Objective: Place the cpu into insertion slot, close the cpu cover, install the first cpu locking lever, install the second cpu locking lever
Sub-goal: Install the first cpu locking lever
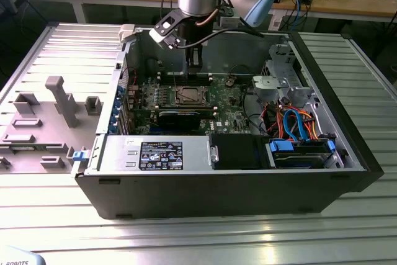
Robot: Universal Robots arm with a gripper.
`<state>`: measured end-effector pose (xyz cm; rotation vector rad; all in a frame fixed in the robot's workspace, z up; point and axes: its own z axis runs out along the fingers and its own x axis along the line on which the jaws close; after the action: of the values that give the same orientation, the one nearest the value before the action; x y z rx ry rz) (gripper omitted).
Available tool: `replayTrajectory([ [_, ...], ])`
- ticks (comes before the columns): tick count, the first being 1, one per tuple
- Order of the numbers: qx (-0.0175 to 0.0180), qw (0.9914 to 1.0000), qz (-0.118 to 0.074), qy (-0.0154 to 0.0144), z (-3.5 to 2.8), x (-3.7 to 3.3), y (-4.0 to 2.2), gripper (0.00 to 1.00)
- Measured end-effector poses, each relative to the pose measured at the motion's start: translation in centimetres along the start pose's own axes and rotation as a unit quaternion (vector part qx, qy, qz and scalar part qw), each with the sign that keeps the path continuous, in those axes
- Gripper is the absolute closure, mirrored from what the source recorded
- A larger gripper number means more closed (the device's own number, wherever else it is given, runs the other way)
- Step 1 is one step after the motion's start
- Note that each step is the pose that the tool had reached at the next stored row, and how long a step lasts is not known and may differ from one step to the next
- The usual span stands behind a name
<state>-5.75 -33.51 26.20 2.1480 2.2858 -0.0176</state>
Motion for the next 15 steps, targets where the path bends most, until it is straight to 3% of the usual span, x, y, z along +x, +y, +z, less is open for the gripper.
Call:
replayTrajectory([
  [5, -0.0005, 0.99921, -0.040, -0.0001, 0.00, 0.00, 0.00, 0.89],
  [7, -0.0006, 0.99847, -0.055, -0.0002, 0.00, 0.00, 0.00, 0.89],
  [9, -0.0010, 0.99620, -0.087, -0.0004, 0.00, 0.00, 0.00, 0.89],
  [11, -0.0012, 0.99440, -0.106, -0.0005, 0.00, 0.00, 0.00, 0.89],
  [15, -0.0019, 0.98613, -0.166, -0.0008, 0.00, 0.00, 0.00, 0.89],
])
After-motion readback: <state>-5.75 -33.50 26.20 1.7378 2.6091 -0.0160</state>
